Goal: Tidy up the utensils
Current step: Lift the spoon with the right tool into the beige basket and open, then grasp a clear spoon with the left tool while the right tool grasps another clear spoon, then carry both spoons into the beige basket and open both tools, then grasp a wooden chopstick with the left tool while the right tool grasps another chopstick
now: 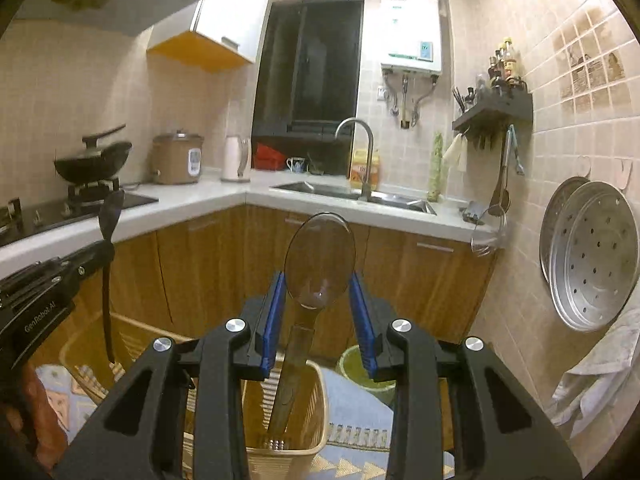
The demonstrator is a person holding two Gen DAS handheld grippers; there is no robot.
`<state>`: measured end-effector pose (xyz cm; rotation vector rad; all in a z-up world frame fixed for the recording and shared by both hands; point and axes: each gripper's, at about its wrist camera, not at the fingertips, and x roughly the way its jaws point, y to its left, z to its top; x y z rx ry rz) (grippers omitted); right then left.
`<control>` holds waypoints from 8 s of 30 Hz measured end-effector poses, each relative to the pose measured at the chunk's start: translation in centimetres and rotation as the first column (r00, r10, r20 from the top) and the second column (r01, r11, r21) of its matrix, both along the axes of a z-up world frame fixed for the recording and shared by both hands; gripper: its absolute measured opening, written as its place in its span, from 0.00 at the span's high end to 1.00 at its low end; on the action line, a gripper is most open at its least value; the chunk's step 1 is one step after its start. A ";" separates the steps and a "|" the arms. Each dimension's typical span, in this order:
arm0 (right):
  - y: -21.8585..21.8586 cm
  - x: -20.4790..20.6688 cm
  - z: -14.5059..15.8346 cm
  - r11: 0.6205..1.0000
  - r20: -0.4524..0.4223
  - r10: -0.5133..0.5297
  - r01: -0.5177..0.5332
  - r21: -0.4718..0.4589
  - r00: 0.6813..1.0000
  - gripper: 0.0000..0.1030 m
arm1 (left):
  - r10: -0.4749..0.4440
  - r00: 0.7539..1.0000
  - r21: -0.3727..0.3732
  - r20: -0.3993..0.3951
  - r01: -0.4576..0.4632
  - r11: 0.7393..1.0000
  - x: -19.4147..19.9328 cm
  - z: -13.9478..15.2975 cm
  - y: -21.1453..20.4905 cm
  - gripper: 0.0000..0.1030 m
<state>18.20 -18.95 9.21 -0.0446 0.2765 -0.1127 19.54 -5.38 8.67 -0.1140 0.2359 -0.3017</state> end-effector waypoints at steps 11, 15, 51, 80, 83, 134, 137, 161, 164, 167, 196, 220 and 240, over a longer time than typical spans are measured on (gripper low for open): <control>-1.8 -2.2 -0.6 0.980 -0.088 0.133 -0.117 0.160 0.987 0.38 | -0.080 0.994 -0.045 -0.078 0.077 0.996 -1.8 -0.3 2.0 0.56; -2.4 -4.0 0.7 0.975 -0.121 0.151 -0.128 0.180 0.981 0.38 | -0.087 0.992 -0.063 -0.091 0.081 0.995 -3.8 1.2 3.9 0.56; 7.2 -8.3 -13.5 0.941 -0.814 0.335 -0.205 0.268 0.474 0.79 | -0.239 0.498 -0.042 -0.834 0.374 0.927 -7.6 -11.6 3.2 0.56; 2.1 -8.8 -13.0 0.937 -0.795 0.345 -0.144 0.317 0.499 0.91 | -0.117 0.578 0.134 -0.808 0.374 0.918 -8.6 -10.3 1.9 0.92; 1.6 -8.7 -12.3 0.940 -0.788 0.336 -0.123 0.320 0.517 0.91 | -0.105 0.592 0.133 -0.799 0.344 0.929 -8.6 -9.4 4.1 0.92; 1.7 -9.8 2.7 0.917 -0.319 0.374 -0.296 0.268 0.871 0.91 | -0.259 0.931 -0.062 -0.259 0.251 0.966 -8.9 5.6 5.4 0.92; 0.3 -8.6 5.4 0.924 -0.188 0.325 -0.268 0.275 0.927 0.91 | -0.240 0.958 -0.087 -0.155 0.229 0.970 -8.2 7.3 4.0 0.92; -2.8 0.7 0.8 0.952 -0.001 0.124 -0.119 0.282 0.992 0.90 | -0.036 0.999 -0.081 -0.008 0.035 0.996 0.2 2.8 1.8 0.92; -2.8 0.6 0.3 0.948 -0.010 0.138 -0.129 0.291 0.990 0.90 | -0.054 0.998 -0.060 -0.013 0.053 0.997 0.1 2.3 1.7 0.92; -3.0 0.0 -0.1 0.947 -0.004 0.130 -0.123 0.296 0.992 0.90 | -0.057 0.998 -0.034 -0.004 0.056 0.998 -0.4 2.1 1.9 0.90; -4.3 -10.7 4.4 0.946 -0.377 0.248 -0.140 0.291 0.893 0.71 | -0.219 0.844 0.060 -0.490 0.283 0.957 -9.5 2.9 5.3 0.63; -4.9 -8.3 -13.3 0.937 -0.808 0.287 0.026 0.349 0.514 0.71 | -0.054 0.648 0.296 -0.760 0.418 0.859 -11.1 -11.7 1.4 0.74; -5.1 -7.8 -12.6 0.941 -0.813 0.274 0.031 0.336 0.514 0.71 | 0.002 0.640 0.410 -0.768 0.490 0.769 -11.2 -11.9 -1.3 0.91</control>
